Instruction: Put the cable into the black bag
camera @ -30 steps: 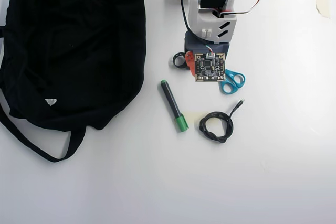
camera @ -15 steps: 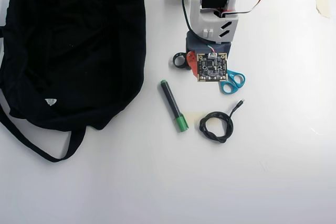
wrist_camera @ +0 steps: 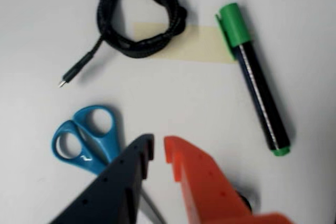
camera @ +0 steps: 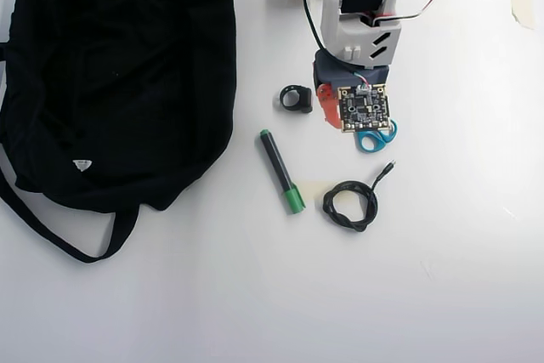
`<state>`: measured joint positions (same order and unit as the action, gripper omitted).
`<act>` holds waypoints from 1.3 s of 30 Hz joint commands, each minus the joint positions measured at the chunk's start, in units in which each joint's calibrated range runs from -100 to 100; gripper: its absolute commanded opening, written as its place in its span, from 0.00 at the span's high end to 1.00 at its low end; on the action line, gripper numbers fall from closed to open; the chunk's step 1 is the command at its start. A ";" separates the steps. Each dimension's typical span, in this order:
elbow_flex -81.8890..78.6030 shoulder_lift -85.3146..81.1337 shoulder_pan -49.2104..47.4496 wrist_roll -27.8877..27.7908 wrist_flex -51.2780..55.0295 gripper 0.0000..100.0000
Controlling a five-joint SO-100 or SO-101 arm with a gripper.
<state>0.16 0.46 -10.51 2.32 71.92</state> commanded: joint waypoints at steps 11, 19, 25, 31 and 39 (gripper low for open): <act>6.04 5.68 -3.18 0.93 0.43 0.97; 15.03 12.41 -3.70 0.93 5.51 0.97; 20.96 17.55 -4.08 0.88 8.36 0.91; 25.36 22.20 -4.08 0.83 8.44 0.89; 32.55 28.26 -3.93 0.93 9.82 0.88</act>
<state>27.28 27.94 -14.03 3.15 80.59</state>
